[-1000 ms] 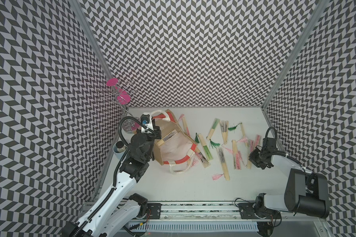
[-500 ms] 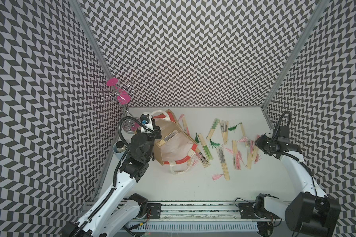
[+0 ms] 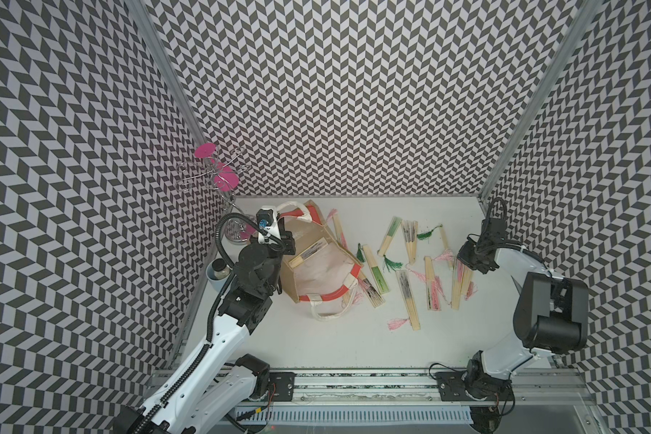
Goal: Take out the folding fans from the tote bags
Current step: Adjust the folding fan at the center of the board.
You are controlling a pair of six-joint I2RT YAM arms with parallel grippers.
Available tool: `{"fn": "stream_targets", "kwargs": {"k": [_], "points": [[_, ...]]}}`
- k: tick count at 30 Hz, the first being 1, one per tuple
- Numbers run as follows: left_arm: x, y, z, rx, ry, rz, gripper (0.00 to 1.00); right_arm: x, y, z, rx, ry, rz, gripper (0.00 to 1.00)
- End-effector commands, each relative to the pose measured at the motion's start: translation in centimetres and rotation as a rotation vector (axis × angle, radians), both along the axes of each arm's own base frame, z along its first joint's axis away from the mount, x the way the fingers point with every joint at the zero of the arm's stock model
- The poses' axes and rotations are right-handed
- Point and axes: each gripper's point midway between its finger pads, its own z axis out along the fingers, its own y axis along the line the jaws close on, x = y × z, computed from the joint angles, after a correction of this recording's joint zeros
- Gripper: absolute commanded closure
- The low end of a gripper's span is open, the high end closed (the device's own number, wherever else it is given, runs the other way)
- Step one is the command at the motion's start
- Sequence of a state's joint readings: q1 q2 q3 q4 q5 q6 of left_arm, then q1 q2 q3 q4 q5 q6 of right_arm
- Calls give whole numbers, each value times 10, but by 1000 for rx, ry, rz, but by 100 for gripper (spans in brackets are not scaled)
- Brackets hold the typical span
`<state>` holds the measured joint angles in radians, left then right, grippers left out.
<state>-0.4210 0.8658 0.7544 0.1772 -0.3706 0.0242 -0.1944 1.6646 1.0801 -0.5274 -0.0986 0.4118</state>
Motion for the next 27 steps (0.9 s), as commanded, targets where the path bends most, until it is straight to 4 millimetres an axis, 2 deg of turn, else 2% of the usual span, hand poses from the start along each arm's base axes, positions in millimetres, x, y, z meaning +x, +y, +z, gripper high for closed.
{"fn": "stream_targets", "kwargs": {"k": [1, 6, 9, 13, 16, 20, 22, 25, 27], "points": [[-3, 2, 25, -58, -70, -5, 100, 31, 8, 6, -60, -60, 54, 90], [-4, 2, 27, -57, -74, -6, 100, 42, 29, -20, -50, -3, 100, 90], [-5, 4, 28, -58, -76, -1, 100, 44, 41, -27, -39, 10, 130, 90], [-5, 3, 28, -58, -77, -3, 100, 45, 56, -26, -16, 5, 159, 90], [-5, 2, 28, -60, -77, -11, 100, 47, 61, -13, -22, -18, 168, 90], [-7, 4, 30, -60, -82, -3, 100, 51, 67, 26, -67, -75, 181, 90], [-7, 5, 29, -60, -81, 0, 100, 54, 81, 51, -78, -126, 214, 88], [-6, 5, 29, -60, -80, 2, 100, 53, 123, 103, -54, -270, 307, 86], [-5, 4, 27, -58, -74, 1, 100, 44, 160, 142, -19, -402, 392, 86]]}}
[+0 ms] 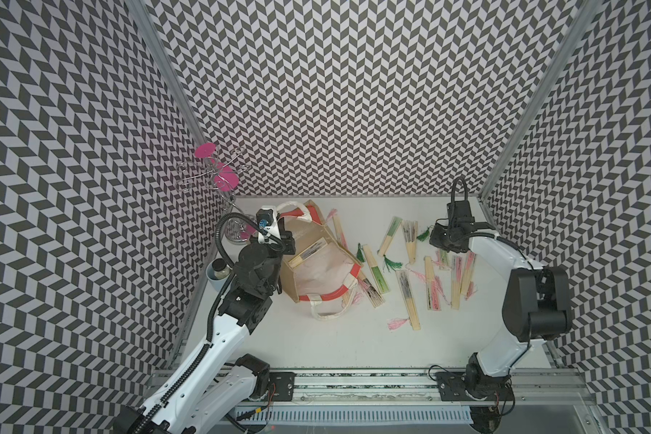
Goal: Take out the folding fans from the tote bags
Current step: Adjust the folding fan at the center of the board, then pick up the folding fan from the canvas bag.
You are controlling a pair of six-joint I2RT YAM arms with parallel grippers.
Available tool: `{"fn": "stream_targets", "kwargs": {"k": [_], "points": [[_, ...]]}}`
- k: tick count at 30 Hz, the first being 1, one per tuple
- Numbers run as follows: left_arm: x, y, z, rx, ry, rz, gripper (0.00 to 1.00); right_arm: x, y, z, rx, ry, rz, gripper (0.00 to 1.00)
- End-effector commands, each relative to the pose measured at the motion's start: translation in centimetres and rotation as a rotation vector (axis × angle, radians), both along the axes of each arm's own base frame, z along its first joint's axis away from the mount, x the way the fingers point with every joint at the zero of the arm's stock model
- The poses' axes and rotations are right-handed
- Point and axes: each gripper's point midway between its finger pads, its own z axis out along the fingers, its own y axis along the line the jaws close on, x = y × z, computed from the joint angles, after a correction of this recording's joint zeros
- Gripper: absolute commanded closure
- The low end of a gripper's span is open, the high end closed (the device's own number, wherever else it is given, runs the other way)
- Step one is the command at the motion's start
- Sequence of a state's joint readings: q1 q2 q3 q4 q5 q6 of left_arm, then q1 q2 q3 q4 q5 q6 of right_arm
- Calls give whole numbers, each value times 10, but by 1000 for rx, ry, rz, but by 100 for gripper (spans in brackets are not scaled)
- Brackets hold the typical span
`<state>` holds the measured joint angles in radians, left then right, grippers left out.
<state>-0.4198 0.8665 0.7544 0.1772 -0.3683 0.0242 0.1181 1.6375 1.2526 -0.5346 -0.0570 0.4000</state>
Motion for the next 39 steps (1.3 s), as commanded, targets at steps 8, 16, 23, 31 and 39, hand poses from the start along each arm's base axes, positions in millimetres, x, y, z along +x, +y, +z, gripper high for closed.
{"fn": "stream_targets", "kwargs": {"k": [8, 16, 23, 31, 39], "points": [[2, 3, 26, -54, -77, 7, 100, -118, 197, 214, 256, -782, 570, 73], [8, 3, 29, -96, -110, 15, 100, -176, 302, 173, 151, -724, 864, 75], [6, -2, 38, -132, -162, -18, 100, -175, 361, 94, 108, -596, 924, 76], [-10, -5, 41, -207, -221, -86, 100, -114, 398, 28, -36, -473, 734, 74], [-67, 8, 45, -291, -428, -170, 100, -64, 400, 10, 60, -424, 561, 66]]}}
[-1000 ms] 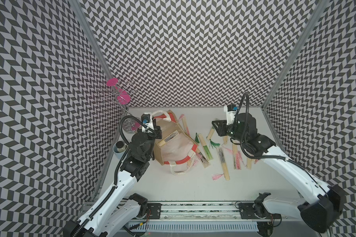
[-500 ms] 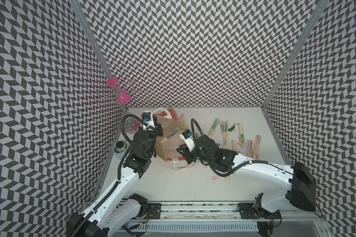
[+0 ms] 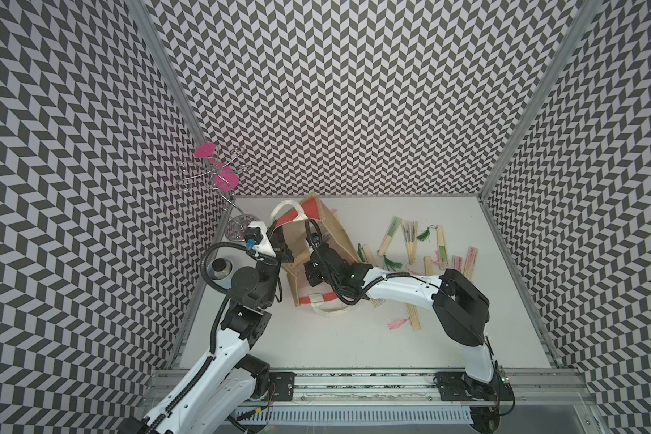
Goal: Take out the folding fans from the tote bags
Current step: Pick up the folding fan from the canvas bag.
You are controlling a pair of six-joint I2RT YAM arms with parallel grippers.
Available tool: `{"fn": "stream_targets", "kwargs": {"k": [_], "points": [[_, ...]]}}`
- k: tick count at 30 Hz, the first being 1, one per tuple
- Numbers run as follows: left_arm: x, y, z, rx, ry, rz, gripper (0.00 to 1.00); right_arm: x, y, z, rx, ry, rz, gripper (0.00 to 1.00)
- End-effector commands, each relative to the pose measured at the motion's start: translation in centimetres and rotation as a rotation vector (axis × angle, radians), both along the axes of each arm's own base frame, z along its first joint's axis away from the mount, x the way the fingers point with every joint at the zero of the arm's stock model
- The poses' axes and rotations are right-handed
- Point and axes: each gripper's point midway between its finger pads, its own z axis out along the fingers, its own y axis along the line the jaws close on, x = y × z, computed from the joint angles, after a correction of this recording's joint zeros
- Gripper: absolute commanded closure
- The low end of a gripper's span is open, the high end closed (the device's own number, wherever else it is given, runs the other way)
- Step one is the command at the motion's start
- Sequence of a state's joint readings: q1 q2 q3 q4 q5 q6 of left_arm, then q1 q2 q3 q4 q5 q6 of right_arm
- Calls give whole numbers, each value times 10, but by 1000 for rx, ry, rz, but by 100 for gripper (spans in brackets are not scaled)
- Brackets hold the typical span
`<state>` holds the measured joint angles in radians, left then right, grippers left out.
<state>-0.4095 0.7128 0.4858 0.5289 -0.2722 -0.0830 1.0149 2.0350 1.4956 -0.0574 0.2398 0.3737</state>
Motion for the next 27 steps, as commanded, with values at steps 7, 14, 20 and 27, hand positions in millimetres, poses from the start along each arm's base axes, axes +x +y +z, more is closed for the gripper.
{"fn": "stream_targets", "kwargs": {"k": [7, 14, 20, 27], "points": [[-87, 11, 52, -135, -399, -151, 100, 64, -16, 53, 316, 14, -141, 51], [-133, -7, 48, -88, -538, -337, 100, 75, -30, 110, 514, -100, -79, 44], [-164, -10, 48, -81, -614, -424, 100, 98, -54, 127, 608, -108, -128, 38], [-201, -66, 54, 171, -650, -759, 100, 112, -62, 170, 799, -164, -74, 40]]}}
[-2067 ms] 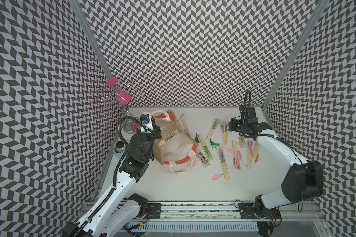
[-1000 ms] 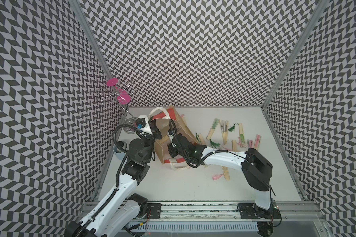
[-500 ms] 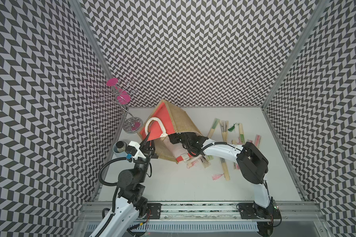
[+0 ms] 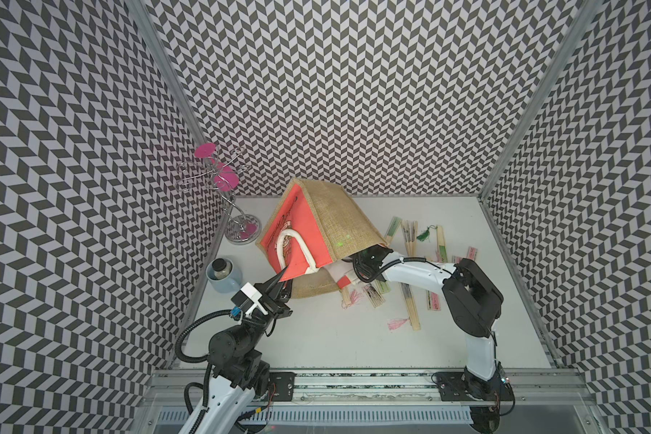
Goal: Take out the folding fans from the tote bags
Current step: Pick up the folding fan from the canvas bag.
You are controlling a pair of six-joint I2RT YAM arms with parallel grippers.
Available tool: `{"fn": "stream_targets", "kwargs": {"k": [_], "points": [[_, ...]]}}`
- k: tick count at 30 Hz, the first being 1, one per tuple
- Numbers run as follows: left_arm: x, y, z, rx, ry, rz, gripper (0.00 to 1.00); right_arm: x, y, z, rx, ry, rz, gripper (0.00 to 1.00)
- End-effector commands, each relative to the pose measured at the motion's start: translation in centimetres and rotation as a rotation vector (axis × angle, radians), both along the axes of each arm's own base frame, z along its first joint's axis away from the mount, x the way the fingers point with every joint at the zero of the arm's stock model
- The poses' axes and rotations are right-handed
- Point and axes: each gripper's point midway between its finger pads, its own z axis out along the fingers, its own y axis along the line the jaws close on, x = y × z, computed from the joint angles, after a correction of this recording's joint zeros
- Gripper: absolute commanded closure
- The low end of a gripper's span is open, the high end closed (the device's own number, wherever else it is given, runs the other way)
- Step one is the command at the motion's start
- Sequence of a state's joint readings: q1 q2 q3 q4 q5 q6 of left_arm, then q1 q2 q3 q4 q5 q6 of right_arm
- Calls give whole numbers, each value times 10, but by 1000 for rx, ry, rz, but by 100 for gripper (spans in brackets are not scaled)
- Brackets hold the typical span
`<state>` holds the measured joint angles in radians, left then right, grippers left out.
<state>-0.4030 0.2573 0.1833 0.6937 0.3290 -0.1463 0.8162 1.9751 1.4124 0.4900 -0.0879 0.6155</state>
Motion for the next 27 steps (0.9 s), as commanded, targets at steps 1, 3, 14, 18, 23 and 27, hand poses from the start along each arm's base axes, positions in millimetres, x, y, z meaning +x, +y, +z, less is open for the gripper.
{"fn": "stream_targets", "kwargs": {"k": [1, 3, 14, 18, 23, 27], "points": [[-77, -14, 55, 73, -306, -213, 100, 50, -47, 54, 183, -63, -144, 41], [-81, -16, 58, 96, -319, -222, 100, 59, -51, 59, 190, -54, -175, 44], [-81, -19, 58, 116, -323, -231, 100, 81, -62, 60, 221, -17, -208, 57], [-78, -19, 61, 112, -321, -214, 100, 76, -58, 63, 223, -29, -173, 61], [-68, -21, 60, 112, -295, -205, 100, 68, -57, 66, 232, -55, -140, 73], [-65, -19, 63, 100, -292, -184, 100, 68, -54, 65, 229, -57, -125, 74]]}}
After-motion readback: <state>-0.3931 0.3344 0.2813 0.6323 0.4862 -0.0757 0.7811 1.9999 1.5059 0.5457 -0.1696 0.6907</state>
